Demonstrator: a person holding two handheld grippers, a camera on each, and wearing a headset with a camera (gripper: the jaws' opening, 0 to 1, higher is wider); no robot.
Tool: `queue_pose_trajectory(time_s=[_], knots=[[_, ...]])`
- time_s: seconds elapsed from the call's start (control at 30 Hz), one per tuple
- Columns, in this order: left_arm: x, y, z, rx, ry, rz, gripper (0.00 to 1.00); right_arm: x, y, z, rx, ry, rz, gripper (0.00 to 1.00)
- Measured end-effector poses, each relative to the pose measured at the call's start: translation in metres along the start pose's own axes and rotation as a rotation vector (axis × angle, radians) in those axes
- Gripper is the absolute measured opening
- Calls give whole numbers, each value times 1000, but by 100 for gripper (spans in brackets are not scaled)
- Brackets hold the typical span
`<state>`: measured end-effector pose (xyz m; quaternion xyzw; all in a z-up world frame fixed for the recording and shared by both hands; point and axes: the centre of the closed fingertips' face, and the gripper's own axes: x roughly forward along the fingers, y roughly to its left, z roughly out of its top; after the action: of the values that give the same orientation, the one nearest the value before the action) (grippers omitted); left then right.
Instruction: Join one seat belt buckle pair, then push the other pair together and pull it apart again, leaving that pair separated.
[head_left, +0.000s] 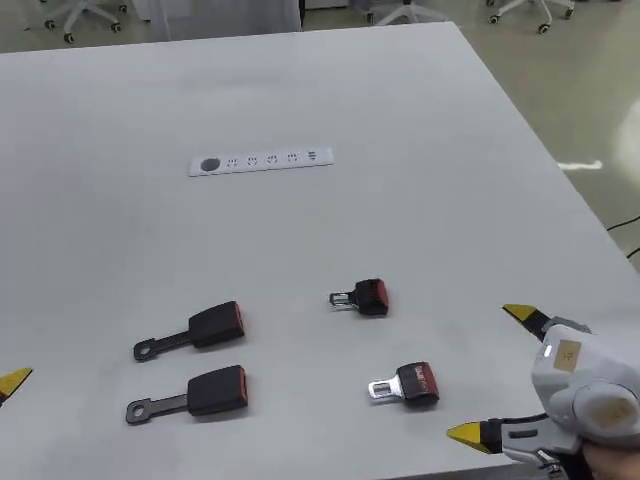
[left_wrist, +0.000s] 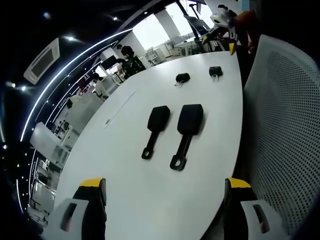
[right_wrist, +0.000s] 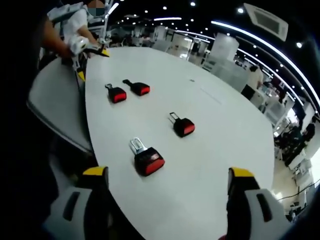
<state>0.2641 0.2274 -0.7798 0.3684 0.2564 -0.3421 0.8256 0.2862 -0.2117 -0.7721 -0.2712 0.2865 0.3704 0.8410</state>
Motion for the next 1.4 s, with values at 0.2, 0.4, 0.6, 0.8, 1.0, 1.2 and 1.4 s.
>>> queue_pose_trajectory(time_s=[0.2,0.4,0.6,0.8,1.0,1.2,1.4], knots=[[0,0,1,-5,-5,1,100,4,2,-1,-36,-4,12,100],[-1,0,6,-16,-22,-2,100,7,8,-4,-59,7,33,99],[-1,-5,8,-31,-28,-28,100,9,10,-6,-66,36,46,97],[1,-19,4,-59,3,-108,100,12,8,-5,-64,47,47,95],[12,-30,22,-39,-4,-183,100,18,7,-7,-70,63,71,87],[36,-38,31,-116,34,-246,91,27,8,-7,-101,83,111,80],[60,-37,51,-111,34,-277,85,37,21,-8,-180,110,196,65]])
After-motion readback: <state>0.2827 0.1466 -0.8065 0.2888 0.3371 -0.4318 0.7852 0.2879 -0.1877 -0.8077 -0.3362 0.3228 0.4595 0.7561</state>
